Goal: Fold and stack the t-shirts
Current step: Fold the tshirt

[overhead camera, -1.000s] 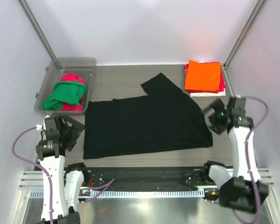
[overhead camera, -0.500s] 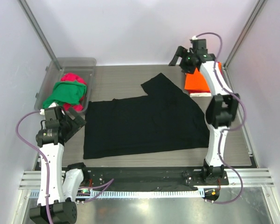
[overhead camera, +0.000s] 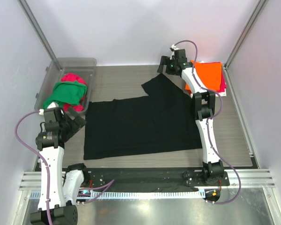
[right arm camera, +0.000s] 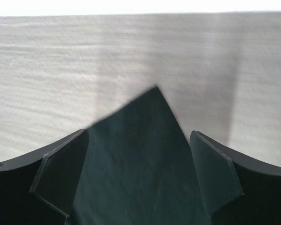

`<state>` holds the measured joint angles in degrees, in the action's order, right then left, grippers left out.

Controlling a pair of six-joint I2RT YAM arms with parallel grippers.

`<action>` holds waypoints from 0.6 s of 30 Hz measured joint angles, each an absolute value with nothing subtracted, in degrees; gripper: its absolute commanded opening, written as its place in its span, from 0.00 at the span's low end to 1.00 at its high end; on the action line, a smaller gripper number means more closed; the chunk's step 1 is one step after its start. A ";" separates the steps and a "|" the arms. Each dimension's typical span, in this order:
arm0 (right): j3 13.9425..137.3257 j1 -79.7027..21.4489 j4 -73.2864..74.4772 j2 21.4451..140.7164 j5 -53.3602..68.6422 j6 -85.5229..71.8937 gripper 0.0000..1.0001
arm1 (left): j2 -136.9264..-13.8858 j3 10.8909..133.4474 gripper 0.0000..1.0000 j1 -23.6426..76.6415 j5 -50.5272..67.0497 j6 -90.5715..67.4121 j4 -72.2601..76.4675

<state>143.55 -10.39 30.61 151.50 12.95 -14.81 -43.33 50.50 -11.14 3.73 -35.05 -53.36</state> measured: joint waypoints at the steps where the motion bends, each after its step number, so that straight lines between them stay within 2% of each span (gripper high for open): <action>1: 144.09 -10.72 29.74 152.16 12.53 -14.50 0.95 | -43.24 50.50 0.89 -11.09 3.73 -35.05 -53.36; 13: 148.14 -14.33 22.81 159.09 1.76 -12.10 0.89 | -41.87 50.43 0.88 -10.55 3.73 -35.05 -53.34; 15: 148.35 -14.94 22.68 159.44 0.75 -11.84 0.81 | -41.78 50.43 0.88 -10.50 3.70 -35.05 -53.32; 16: 148.53 -15.16 22.48 159.70 0.19 -11.64 0.69 | -41.74 50.43 0.88 -10.50 3.70 -35.05 -53.32; 18: 148.73 -15.57 21.98 160.13 -0.21 -11.40 0.59 | -41.60 50.41 0.88 -10.50 3.70 -35.05 -53.32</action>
